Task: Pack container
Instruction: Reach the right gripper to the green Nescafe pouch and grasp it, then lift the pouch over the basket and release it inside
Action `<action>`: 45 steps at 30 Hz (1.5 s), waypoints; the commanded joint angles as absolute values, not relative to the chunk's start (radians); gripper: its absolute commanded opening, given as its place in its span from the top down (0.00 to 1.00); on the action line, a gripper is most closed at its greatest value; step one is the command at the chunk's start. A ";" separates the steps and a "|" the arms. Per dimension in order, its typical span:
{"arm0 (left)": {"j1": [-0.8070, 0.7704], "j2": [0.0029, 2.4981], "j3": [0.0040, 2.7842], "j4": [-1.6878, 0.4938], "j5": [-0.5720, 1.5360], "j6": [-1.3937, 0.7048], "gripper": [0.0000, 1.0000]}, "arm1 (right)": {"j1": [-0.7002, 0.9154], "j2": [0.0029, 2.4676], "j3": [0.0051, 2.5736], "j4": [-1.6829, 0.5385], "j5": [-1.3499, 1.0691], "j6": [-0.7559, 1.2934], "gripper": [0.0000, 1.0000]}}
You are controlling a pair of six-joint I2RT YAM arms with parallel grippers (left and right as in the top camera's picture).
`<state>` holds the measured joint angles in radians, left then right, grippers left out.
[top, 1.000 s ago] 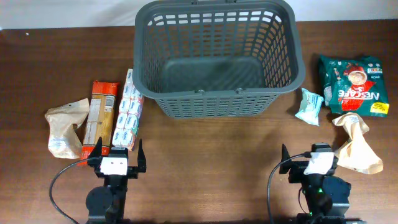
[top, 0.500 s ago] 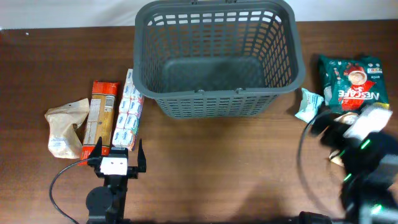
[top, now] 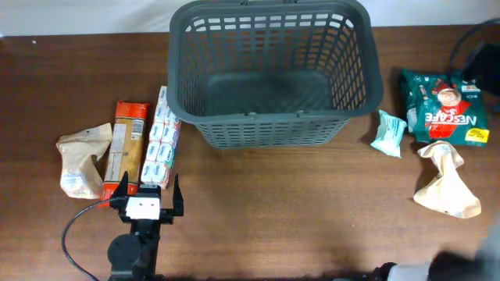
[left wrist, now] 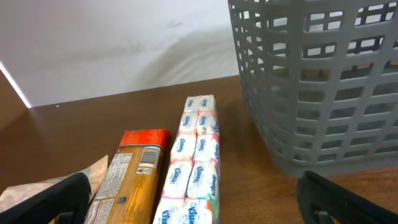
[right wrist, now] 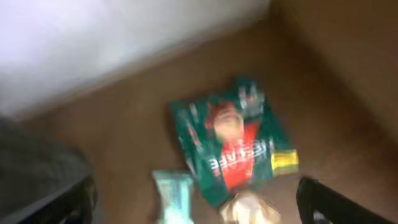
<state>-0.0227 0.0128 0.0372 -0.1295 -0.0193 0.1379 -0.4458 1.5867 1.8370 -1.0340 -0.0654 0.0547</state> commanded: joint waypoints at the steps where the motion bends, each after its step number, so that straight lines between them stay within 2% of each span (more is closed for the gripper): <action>1: -0.017 0.005 0.031 -0.127 -0.030 0.150 0.01 | -0.442 1.832 1.906 -1.083 0.006 -0.005 0.01; 8: -0.017 0.005 0.031 -0.127 -0.030 0.150 0.01 | -0.410 2.109 1.909 -1.028 0.066 -0.030 0.01; 25: -0.017 0.005 0.031 -0.127 -0.030 0.150 0.01 | -0.326 2.339 1.909 -0.913 0.234 -0.089 0.00; 26: -0.017 0.005 0.031 -0.127 -0.030 0.150 0.01 | -0.326 2.355 1.909 -0.912 0.242 -0.085 0.06; 28: -0.017 0.005 0.031 -0.127 -0.030 0.150 0.01 | -0.326 2.382 1.909 -0.916 0.248 -0.069 0.25; 30: -0.017 0.005 0.031 -0.127 -0.030 0.150 0.01 | -0.326 2.404 1.909 -0.923 0.247 -0.047 0.63; 31: -0.017 0.005 0.031 -0.127 -0.030 0.150 0.01 | -0.326 2.415 1.909 -0.928 0.246 -0.029 0.77; 33: -0.017 0.005 0.031 -0.127 -0.030 0.150 0.01 | -0.326 2.424 1.909 -0.939 0.236 0.027 0.96; 39: -0.017 0.005 0.031 -0.127 -0.030 0.150 0.01 | -0.329 2.368 1.980 -1.034 0.200 0.090 0.96; 45: -0.017 0.005 0.031 -0.127 -0.030 0.150 0.01 | -0.339 2.277 2.348 -1.250 0.200 0.086 0.97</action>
<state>-0.0227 0.0124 0.0372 -0.1291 -0.0193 0.1379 -0.3317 2.3409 2.1281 -1.1965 0.2214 0.0616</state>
